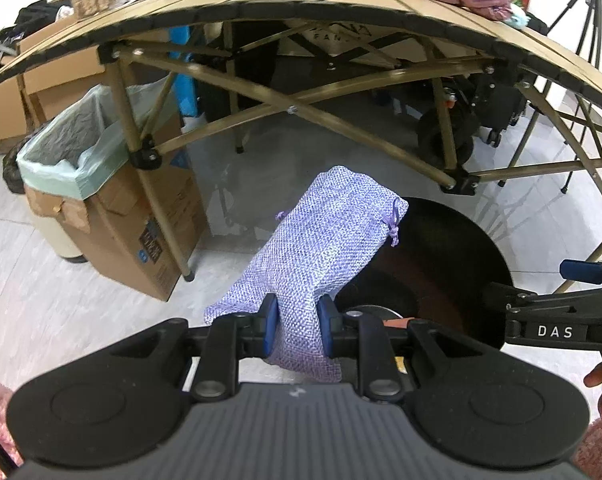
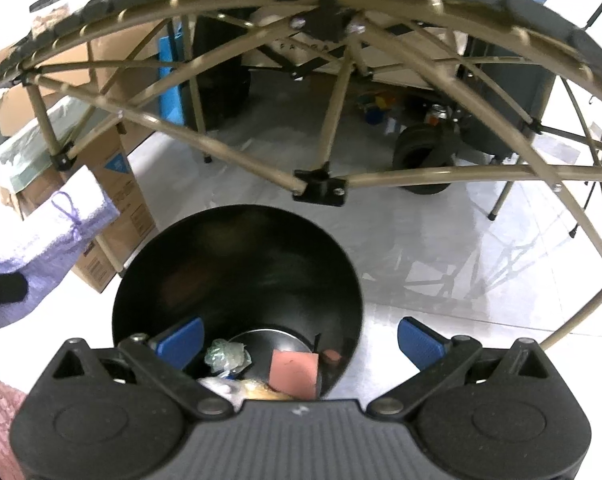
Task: Collect trash
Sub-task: 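Move the left gripper over the bin and open it to drop the pouch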
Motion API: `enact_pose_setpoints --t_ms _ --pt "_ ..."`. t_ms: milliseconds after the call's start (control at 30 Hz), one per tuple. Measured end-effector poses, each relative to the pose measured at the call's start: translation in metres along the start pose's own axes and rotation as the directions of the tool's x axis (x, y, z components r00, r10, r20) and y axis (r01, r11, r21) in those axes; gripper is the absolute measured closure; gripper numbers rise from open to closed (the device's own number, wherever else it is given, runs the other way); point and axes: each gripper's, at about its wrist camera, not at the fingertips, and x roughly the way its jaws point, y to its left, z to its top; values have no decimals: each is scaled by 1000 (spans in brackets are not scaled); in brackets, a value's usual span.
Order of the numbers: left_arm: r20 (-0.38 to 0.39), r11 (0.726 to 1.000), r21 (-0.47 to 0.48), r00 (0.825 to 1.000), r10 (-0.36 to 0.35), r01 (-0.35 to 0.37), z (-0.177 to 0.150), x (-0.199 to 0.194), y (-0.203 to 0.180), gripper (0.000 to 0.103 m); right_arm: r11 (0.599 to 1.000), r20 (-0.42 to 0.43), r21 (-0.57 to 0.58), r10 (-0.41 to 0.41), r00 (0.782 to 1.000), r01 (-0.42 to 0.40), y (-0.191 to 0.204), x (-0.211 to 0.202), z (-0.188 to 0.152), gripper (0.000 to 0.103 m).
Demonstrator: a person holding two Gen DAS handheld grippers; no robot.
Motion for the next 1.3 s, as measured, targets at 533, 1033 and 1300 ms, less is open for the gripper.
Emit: enact_pose_setpoints --t_ms 533,1033,1300 --pt "-38 993 87 997 -72 75 7 17 -50 81 980 22 162 -119 993 114 -63 -30 -7 0" --pt "-74 976 170 990 -124 135 19 43 -96 81 961 67 223 -183 981 164 -87 -49 0 0" --pt "-84 970 203 990 -116 131 17 62 -111 81 946 56 273 -196 979 173 -98 -49 3 0"
